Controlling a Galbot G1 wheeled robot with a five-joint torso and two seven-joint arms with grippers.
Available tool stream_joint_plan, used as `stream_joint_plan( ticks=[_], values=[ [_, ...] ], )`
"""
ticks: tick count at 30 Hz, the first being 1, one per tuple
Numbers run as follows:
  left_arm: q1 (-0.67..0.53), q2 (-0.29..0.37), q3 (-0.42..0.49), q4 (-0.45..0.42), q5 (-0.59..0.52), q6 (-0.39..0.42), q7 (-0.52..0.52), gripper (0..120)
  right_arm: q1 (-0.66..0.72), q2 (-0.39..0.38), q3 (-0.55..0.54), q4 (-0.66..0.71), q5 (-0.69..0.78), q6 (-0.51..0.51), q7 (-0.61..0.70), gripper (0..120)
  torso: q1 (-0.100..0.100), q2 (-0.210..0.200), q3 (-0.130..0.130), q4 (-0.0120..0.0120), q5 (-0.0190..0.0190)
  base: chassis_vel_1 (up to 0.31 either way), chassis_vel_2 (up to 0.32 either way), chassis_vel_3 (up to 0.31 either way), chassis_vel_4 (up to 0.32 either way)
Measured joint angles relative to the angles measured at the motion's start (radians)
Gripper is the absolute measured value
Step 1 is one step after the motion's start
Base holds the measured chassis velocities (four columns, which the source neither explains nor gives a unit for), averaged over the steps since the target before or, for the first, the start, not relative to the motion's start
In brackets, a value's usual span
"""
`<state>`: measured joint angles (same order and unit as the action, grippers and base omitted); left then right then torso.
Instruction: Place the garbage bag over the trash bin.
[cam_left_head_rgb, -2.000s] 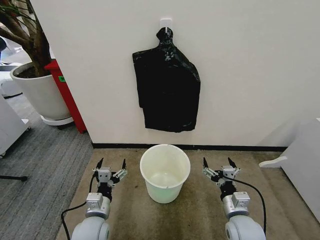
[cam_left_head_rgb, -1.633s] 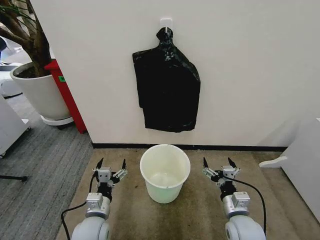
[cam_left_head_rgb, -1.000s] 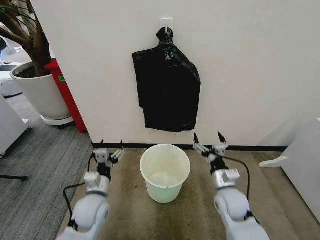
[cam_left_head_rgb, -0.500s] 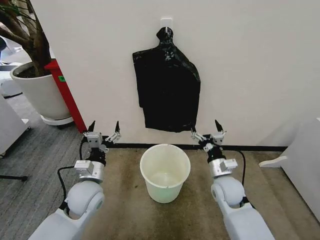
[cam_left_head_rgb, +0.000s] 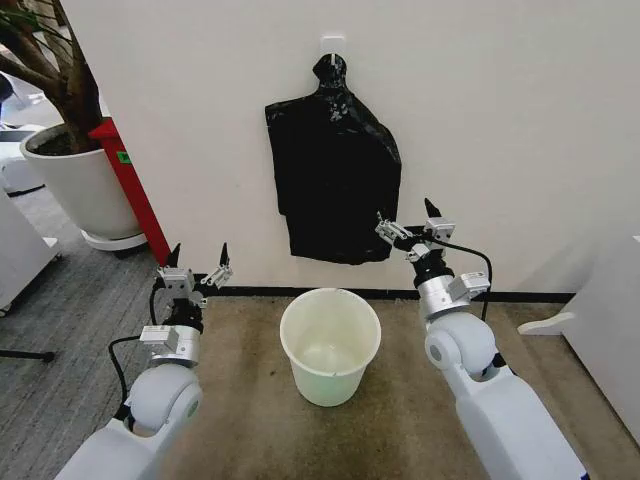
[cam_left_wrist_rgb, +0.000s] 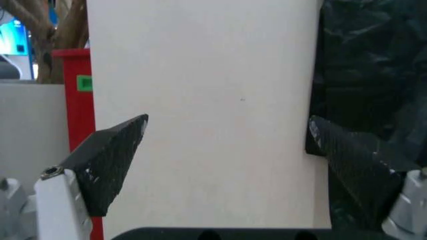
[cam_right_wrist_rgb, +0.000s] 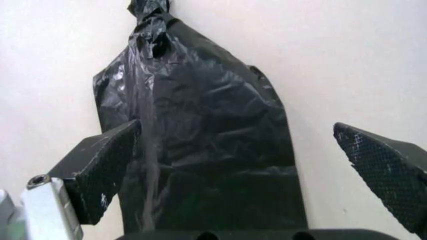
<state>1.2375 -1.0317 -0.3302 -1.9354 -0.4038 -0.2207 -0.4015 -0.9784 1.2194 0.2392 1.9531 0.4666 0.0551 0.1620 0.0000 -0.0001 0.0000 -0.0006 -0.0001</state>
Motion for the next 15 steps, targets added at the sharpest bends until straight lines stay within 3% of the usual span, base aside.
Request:
stream_joint_plan(
  ticks=[5,6,8,12,15],
  values=[
    [-0.001,-0.014,-0.001,0.011,0.001,-0.003,0.0,94,0.068,-0.006,-0.029,-0.034,0.048,0.002,0.002,100,0.0,0.0,0.0,0.0003,-0.0001,0.0,0.0,0.0,0.0],
    [0.0,-0.031,-0.001,0.017,0.006,-0.005,0.0,94,0.144,-0.008,-0.044,-0.052,0.071,0.002,0.003,100,0.0,0.0,0.0,0.0012,-0.0001,0.0,0.0,0.0,0.0],
    [0.003,-0.043,0.002,0.019,0.01,-0.015,0.007,94,0.195,0.0,-0.071,-0.091,0.107,0.0,0.009,100,0.0,0.0,0.0,0.0002,0.0009,0.0,0.0,0.0,0.0],
    [0.004,-0.049,0.004,0.036,0.021,-0.031,0.012,94,0.308,0.01,-0.123,-0.165,0.183,0.0,0.018,100,0.0,0.0,0.0,0.0009,0.0002,0.0,0.0,0.0,0.0],
    [0.004,-0.051,0.006,0.039,0.023,-0.033,0.012,94,0.332,0.011,-0.129,-0.175,0.193,0.0,0.019,100,0.0,0.0,0.0,0.0013,0.0002,0.0,0.0,0.0,0.0]
  ],
)
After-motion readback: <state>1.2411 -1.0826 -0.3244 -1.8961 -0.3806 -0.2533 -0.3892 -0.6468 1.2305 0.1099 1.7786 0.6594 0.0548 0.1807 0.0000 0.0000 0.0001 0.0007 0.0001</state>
